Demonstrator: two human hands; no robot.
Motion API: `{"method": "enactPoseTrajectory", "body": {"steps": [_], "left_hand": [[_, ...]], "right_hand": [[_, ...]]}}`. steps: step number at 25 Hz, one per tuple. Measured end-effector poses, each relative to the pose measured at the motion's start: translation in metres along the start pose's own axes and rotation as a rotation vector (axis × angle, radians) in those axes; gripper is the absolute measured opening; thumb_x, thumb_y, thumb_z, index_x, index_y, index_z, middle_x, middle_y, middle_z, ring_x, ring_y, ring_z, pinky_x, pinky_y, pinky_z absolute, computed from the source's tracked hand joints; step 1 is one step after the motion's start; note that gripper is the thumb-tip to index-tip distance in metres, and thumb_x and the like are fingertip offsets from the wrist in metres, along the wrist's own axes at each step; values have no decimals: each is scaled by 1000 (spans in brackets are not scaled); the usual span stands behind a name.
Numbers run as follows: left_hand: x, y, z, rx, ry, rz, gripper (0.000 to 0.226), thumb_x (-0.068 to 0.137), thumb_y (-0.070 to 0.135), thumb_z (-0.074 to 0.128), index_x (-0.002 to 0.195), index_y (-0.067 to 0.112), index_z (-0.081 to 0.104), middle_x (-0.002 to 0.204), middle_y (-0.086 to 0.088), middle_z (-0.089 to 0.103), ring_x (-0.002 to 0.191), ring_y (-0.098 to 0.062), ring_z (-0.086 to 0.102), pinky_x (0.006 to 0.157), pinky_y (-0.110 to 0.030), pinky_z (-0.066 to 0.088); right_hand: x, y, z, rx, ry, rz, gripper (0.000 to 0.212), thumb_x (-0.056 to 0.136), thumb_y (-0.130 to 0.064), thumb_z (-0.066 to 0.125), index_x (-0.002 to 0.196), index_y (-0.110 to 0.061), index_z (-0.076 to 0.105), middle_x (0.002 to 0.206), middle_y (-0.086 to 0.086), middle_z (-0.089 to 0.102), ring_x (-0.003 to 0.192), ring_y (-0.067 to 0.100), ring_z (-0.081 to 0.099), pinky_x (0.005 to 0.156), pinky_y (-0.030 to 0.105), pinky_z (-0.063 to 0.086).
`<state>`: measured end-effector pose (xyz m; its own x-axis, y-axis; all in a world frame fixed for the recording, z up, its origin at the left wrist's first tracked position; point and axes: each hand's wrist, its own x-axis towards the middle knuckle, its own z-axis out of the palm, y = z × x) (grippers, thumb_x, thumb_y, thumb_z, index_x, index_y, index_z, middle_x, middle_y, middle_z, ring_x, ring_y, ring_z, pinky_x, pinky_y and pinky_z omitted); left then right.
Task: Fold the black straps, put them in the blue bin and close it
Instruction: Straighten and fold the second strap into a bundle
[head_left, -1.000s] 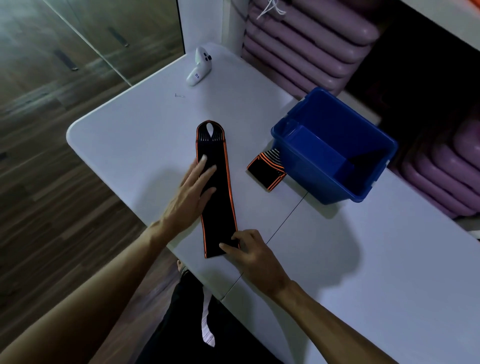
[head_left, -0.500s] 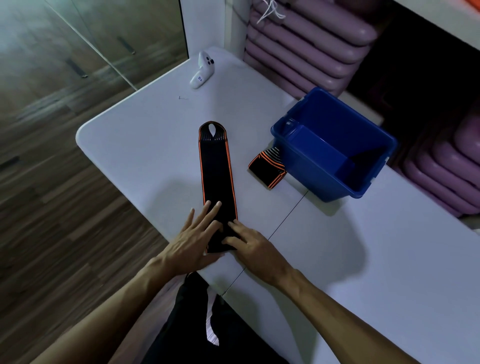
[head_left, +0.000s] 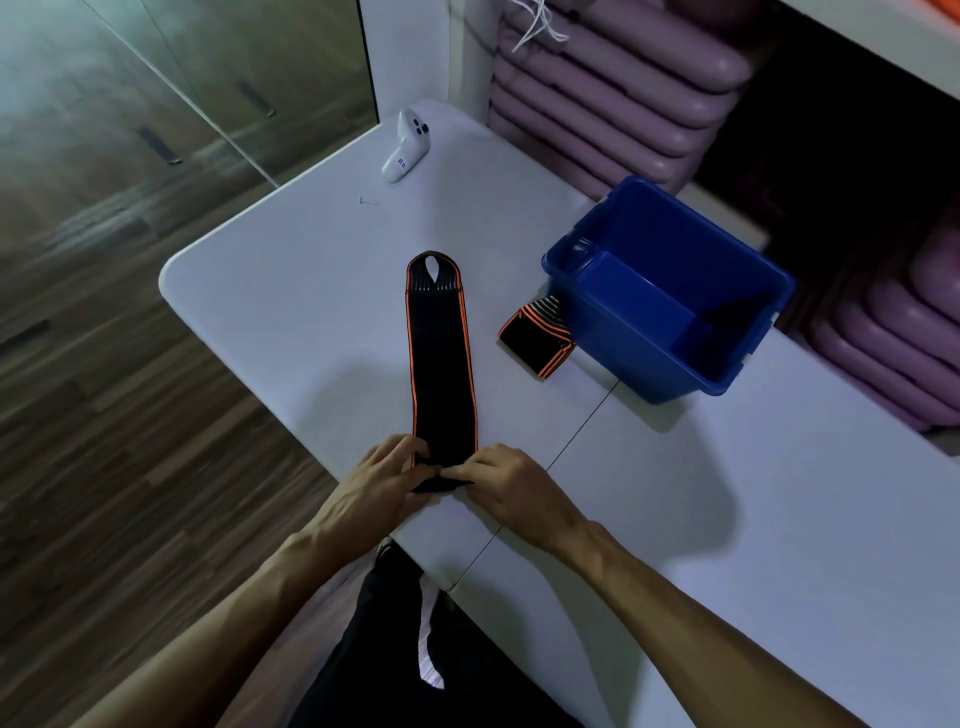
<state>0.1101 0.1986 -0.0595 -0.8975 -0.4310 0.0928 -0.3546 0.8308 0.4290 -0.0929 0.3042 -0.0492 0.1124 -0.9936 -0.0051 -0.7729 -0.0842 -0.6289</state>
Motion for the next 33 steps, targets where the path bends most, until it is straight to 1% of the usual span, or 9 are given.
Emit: {"method": "enactPoseTrajectory", "body": {"steps": [2,6,10,14,17,22,26,29,33], "left_hand": [[-1,0,-3,-98,-20,-48,37,96,43,45,119,18,61,113,-1,57,107,-17,53,88,-30,46],[15,-6,-10,-249,-23,-139,43,95,48,43,117,16,62,99,2,64,91,-13,59,79,-25,48],[25,-8,-4,-313,59,-294,44,91,55,42,107,20,64,97,5,68,86,-12,63,74,-19,45],[44,-10,-4,-236,91,-370,27,95,39,50,105,17,63,97,0,68,83,-20,64,70,-28,43],[53,-16,-5,-205,107,-430,22,97,32,49,104,15,61,96,-3,66,81,-22,62,69,-29,40],[62,-13,3,-242,142,-489,23,98,25,48,108,8,60,97,-9,59,83,-26,58,70,-27,38],[59,-12,11,-118,196,-432,28,96,33,44,106,13,61,95,-7,59,88,-26,52,75,-39,49],[61,-17,11,-76,226,-429,20,93,29,54,104,16,65,113,-7,55,100,-25,47,82,-34,48],[67,-31,3,-318,271,-445,21,88,20,65,108,13,67,118,-4,51,105,-17,52,88,-25,44]], "right_hand": [[10,0,-7,92,-37,51,35,94,-27,50,121,-16,68,111,4,72,101,19,64,89,31,52],[22,4,-11,161,-57,134,28,97,-19,56,123,-17,65,119,0,69,107,13,63,93,21,48],[29,1,-12,184,3,239,26,99,-21,52,121,-21,65,114,-1,66,104,13,61,90,26,48],[43,2,-13,225,33,313,23,100,-24,50,119,-21,63,112,2,63,104,16,60,90,33,51],[58,0,-12,216,87,330,22,100,-22,50,119,-20,63,111,3,60,102,17,61,86,27,51],[66,0,-1,174,163,343,24,100,-17,51,121,-13,62,112,8,58,103,22,61,88,30,52],[62,3,-5,163,218,344,28,97,-15,58,124,-13,60,118,6,52,105,18,60,92,28,53],[52,1,0,84,219,271,26,95,-12,60,121,-11,63,122,9,51,109,24,58,94,31,53],[40,-7,11,91,246,310,30,95,-10,60,124,-10,63,132,12,50,120,27,53,102,36,49]]}}
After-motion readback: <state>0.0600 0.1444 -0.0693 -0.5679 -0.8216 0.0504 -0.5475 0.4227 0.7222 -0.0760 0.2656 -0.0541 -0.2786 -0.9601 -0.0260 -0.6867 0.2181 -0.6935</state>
